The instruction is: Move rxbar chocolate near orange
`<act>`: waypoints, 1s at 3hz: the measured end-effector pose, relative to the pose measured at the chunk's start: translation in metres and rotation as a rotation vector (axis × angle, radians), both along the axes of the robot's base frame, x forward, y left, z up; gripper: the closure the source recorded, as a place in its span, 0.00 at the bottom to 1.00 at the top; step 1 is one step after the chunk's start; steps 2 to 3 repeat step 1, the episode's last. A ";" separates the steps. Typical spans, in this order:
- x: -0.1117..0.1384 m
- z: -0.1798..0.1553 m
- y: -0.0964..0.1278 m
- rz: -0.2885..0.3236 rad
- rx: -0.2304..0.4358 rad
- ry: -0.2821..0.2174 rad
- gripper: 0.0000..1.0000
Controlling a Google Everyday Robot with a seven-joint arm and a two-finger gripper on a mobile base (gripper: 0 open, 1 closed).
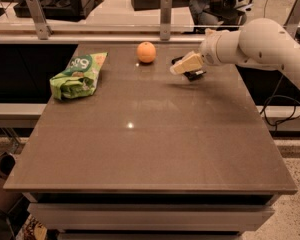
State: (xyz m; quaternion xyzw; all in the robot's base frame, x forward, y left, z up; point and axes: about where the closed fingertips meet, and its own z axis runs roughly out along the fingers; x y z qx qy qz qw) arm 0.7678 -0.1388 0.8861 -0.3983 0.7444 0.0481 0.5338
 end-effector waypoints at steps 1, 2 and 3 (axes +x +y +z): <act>0.000 0.000 0.000 0.000 0.000 0.000 0.00; 0.000 0.000 0.000 0.000 0.000 0.000 0.00; 0.000 0.000 0.000 0.000 0.000 0.000 0.00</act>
Offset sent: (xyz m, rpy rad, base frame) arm 0.0000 0.0000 0.0000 0.0000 0.0000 0.0000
